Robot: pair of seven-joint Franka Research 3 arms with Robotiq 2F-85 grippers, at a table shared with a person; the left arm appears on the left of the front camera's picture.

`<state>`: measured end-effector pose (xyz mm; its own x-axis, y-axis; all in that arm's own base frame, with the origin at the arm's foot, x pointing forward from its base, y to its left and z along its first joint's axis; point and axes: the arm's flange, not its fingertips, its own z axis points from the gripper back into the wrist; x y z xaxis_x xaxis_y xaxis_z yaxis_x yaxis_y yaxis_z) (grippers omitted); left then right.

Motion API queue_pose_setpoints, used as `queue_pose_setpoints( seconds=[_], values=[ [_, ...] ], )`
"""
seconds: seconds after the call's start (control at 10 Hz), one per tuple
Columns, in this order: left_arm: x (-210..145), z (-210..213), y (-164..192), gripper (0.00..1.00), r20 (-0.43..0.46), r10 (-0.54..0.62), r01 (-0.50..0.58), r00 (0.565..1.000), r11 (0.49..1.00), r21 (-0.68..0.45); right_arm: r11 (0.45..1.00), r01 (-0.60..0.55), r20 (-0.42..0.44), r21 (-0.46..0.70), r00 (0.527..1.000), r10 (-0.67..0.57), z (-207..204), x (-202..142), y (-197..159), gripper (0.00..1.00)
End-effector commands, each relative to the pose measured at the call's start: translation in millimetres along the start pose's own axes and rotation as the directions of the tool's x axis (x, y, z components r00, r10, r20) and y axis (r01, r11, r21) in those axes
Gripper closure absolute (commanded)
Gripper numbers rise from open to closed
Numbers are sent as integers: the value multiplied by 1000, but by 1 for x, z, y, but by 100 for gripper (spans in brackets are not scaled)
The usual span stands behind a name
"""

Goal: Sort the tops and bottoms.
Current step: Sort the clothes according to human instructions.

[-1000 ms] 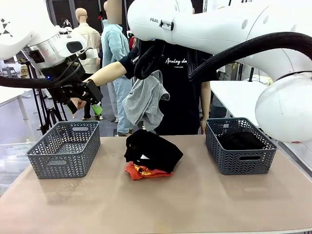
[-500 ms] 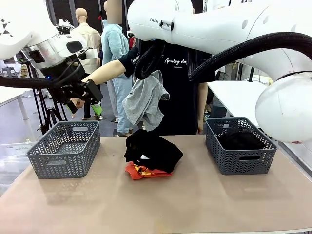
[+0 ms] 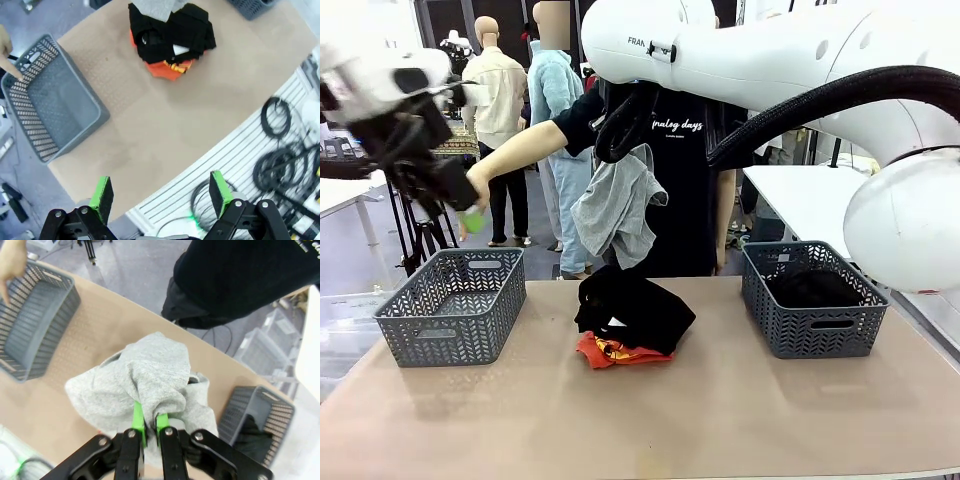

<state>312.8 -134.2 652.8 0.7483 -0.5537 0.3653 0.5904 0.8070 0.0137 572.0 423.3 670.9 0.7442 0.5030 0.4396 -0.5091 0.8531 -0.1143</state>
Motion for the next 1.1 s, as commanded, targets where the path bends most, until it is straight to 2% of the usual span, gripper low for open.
queue_pose_setpoints(
  seconds=[0.0,0.1,0.4,0.7,1.0],
  values=[
    [-39,10,17,0,-63,-109,110,992,994,4,1000,-5,19,7,1000,4,1,2,1,100],
    [-58,16,22,0,-119,-98,100,988,995,11,1000,-5,19,7,1000,4,1,2,1,100],
    [-98,40,38,0,-58,27,-21,998,995,93,1000,-5,19,7,1000,4,1,2,1,100],
    [-116,49,40,0,-35,74,-70,997,992,106,1000,-5,19,7,1000,4,1,2,1,100],
    [-109,56,39,0,-39,43,-40,998,996,84,1000,0,0,1,1000,0,0,0,0,100]
  ],
)
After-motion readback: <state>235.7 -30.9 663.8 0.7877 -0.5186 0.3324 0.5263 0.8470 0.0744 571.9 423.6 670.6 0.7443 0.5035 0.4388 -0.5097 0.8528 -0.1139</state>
